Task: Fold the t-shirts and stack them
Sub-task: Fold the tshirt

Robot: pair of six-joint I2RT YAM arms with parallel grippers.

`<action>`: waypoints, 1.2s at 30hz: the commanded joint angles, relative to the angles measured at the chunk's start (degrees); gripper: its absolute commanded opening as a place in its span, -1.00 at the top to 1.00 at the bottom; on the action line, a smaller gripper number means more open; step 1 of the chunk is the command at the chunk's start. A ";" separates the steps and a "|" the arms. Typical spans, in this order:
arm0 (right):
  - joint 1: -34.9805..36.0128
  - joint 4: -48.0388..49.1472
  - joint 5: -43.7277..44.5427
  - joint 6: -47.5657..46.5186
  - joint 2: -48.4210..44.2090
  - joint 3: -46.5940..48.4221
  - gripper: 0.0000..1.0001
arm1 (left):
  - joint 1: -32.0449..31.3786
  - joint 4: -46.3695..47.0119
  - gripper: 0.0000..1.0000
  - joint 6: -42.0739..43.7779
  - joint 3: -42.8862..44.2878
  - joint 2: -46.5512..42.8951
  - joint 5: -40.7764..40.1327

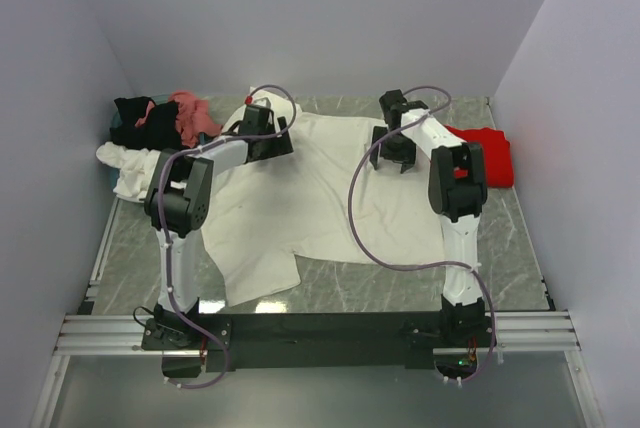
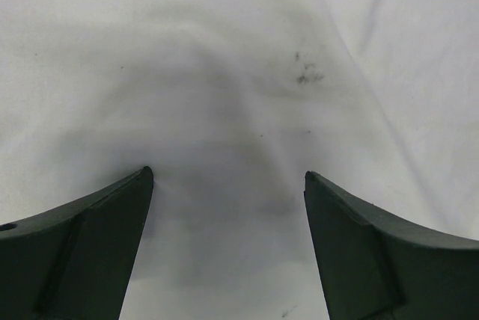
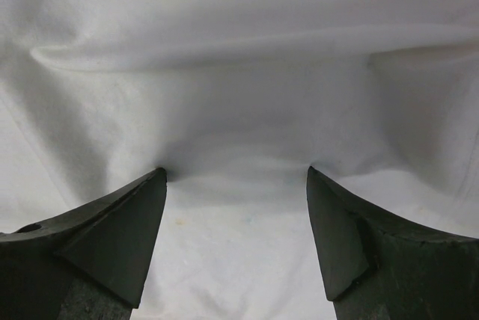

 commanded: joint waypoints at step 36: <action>-2.21 29.16 -11.50 1.34 -56.87 -47.64 -0.72 | -23.99 -20.08 -0.76 -33.75 -57.99 -71.19 -37.56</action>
